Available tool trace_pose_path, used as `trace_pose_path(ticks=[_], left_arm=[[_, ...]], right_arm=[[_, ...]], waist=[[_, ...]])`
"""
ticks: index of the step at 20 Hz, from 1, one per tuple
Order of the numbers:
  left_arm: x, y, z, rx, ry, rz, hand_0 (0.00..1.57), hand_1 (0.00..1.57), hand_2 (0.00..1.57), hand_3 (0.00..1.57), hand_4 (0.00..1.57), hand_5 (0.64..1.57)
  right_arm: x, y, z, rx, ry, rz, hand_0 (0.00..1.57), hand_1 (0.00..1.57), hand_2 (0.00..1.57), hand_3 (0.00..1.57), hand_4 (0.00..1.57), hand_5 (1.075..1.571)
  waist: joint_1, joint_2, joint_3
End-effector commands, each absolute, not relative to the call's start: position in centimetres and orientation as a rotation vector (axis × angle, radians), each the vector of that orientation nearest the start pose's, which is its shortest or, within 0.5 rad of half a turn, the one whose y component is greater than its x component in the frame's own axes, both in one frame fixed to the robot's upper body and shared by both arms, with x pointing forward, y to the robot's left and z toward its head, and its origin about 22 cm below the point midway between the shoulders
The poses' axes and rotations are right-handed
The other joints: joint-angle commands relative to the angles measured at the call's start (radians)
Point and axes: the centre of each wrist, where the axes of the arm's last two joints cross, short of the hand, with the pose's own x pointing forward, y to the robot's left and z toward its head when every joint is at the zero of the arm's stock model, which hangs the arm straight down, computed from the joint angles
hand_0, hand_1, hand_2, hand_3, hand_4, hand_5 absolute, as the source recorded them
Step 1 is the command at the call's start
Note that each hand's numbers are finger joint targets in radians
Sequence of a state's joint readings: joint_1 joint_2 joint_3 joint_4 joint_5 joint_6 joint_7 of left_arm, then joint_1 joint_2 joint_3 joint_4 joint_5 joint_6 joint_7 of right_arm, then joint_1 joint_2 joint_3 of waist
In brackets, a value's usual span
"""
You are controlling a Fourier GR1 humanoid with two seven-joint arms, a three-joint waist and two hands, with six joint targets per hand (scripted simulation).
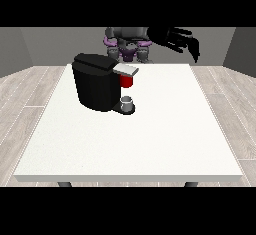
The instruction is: Insert the coffee pod into the coffee machine and close the lid
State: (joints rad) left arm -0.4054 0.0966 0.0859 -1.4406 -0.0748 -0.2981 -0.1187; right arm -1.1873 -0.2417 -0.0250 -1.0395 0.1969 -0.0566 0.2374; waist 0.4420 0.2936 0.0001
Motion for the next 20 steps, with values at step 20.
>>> trace_pose_path(ticks=[20], left_arm=[[32.3,23.0,6.8,-0.176,-1.833,-0.426,0.00,0.00,0.00,0.00,0.27,1.571]], right_arm=[[42.7,-7.0,24.7,-0.017,-2.056,0.517,0.00,0.00,0.00,0.00,0.17,1.571]], waist=[[-0.083,-0.055,-0.0005]])
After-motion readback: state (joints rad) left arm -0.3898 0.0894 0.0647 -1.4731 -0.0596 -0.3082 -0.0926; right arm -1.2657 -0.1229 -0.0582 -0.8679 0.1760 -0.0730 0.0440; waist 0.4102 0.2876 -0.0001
